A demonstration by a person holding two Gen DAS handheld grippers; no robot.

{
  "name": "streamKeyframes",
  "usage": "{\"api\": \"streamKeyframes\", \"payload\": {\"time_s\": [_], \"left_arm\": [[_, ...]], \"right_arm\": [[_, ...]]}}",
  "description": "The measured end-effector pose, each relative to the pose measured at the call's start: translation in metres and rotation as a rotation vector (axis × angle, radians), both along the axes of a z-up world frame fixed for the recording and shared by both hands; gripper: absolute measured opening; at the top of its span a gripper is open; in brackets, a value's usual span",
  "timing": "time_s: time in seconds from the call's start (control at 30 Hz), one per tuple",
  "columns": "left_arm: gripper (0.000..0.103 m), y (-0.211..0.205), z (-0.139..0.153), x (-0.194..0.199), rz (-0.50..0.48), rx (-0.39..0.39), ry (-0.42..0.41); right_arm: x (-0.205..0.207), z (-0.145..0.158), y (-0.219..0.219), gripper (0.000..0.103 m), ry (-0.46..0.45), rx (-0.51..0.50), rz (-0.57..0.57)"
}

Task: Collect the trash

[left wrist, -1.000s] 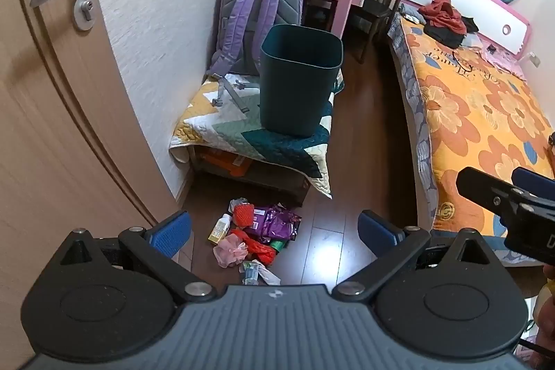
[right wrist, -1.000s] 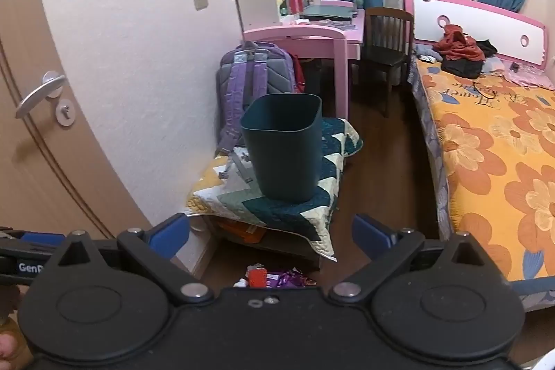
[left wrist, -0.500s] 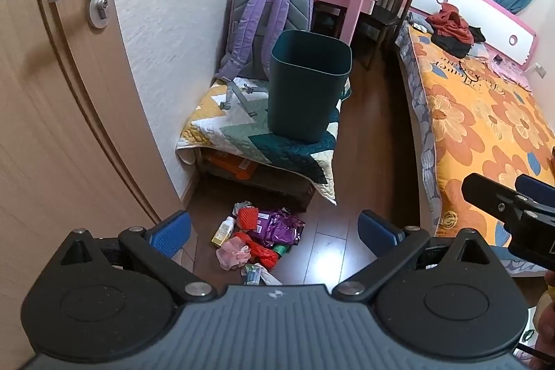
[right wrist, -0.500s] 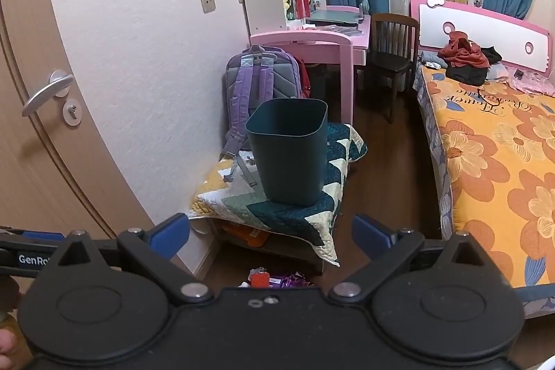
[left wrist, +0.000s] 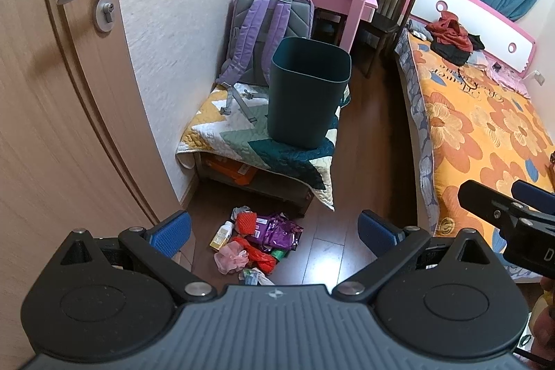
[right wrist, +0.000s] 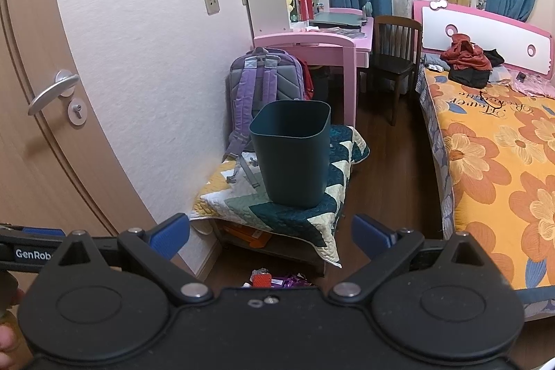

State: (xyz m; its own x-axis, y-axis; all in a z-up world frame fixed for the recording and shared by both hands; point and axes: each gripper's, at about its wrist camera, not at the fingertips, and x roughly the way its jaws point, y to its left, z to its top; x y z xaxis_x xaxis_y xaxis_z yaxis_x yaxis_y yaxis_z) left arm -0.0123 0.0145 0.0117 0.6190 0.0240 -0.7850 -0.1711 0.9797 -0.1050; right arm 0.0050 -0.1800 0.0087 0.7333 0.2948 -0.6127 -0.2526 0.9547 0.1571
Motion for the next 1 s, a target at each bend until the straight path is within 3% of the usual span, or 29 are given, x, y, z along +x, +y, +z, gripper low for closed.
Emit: {"api": "streamKeyframes", "payload": {"time_s": [1.0], "left_arm": [[0.103, -0.010, 0.008, -0.006, -0.012, 0.037, -0.024]], "right_arm": [[-0.009, 0.006, -0.003, 0.100, -0.016, 0.001, 0.012]]}}
